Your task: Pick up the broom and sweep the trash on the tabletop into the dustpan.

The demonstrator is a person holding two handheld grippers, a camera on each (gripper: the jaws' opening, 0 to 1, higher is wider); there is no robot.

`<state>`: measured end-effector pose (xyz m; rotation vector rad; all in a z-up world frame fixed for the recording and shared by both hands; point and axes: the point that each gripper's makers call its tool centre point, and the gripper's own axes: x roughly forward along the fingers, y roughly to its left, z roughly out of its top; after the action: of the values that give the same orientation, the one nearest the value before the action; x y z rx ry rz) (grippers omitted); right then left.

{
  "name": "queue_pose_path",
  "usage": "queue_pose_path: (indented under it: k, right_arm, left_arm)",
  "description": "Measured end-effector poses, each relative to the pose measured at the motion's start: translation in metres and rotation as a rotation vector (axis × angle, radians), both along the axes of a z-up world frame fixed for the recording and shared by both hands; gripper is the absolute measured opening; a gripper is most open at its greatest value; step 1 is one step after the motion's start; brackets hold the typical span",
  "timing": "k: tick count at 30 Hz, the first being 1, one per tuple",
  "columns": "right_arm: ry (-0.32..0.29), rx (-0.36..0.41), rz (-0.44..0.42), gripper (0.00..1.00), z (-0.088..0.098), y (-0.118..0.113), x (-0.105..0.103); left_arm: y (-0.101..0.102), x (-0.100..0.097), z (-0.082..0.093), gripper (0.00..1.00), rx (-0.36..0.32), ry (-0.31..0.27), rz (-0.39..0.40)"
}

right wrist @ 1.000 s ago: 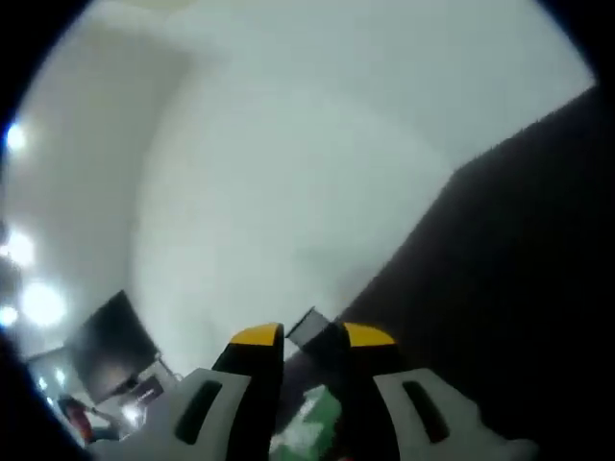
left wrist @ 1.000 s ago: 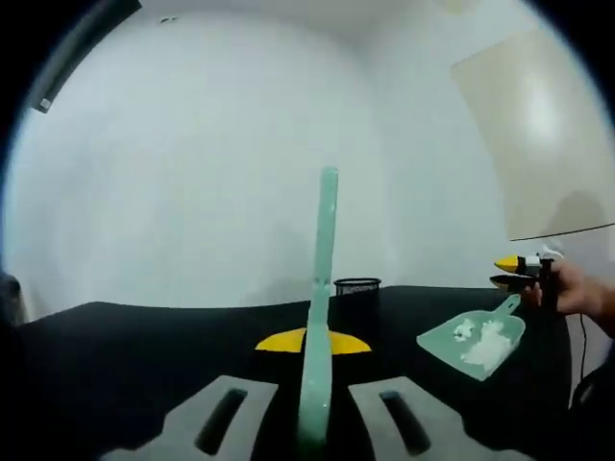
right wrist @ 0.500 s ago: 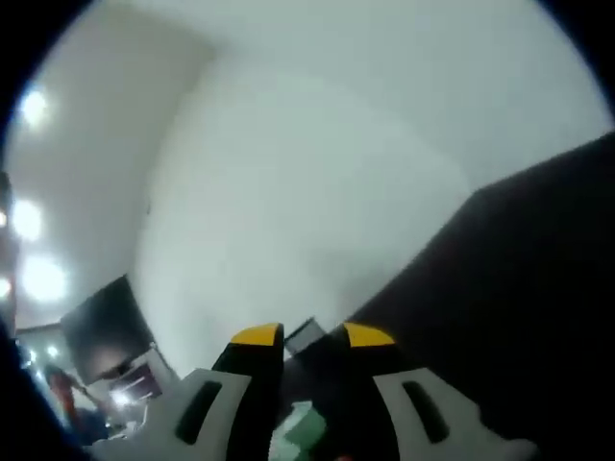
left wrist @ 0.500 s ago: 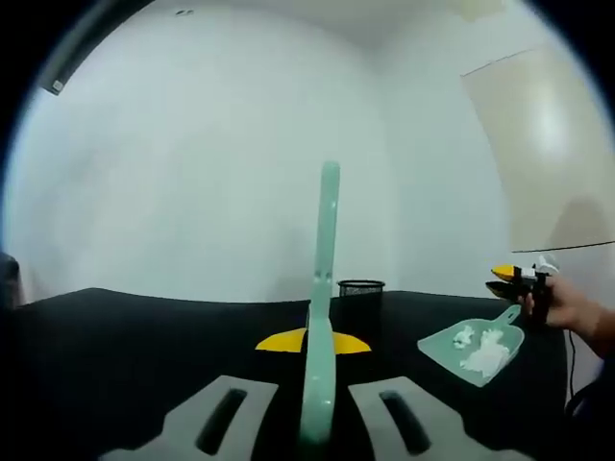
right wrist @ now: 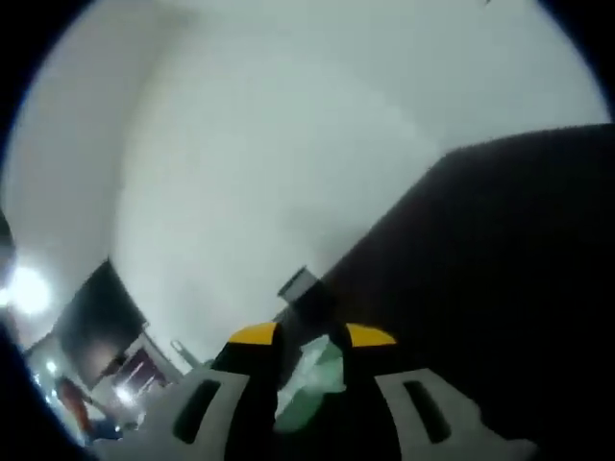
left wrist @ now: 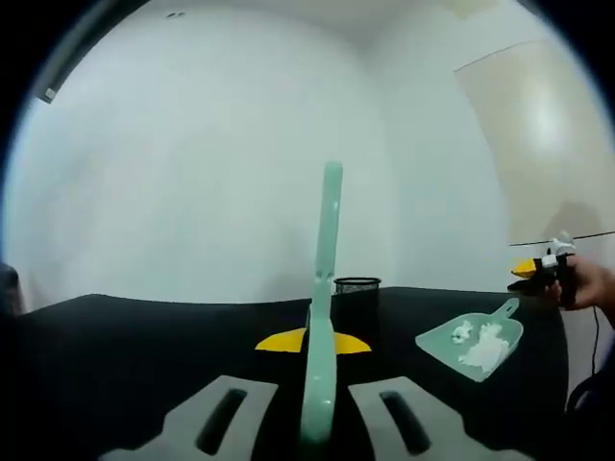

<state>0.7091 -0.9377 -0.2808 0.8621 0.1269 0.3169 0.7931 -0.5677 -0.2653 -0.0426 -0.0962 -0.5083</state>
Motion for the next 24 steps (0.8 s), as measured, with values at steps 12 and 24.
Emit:
queue_pose_path:
  k: [12, 24]
  right_arm:
    - [0.211, 0.312, 0.003, 0.37, -0.042, 0.034, 0.009]
    - [0.224, 0.304, -0.042, 0.26, -0.046, 0.049, 0.045]
  left_arm:
    - [-0.003, -0.003, 0.000, 0.02, 0.012, -0.009, -0.016]
    - [-0.003, 0.000, 0.000, 0.02, 0.010, -0.012, -0.019]
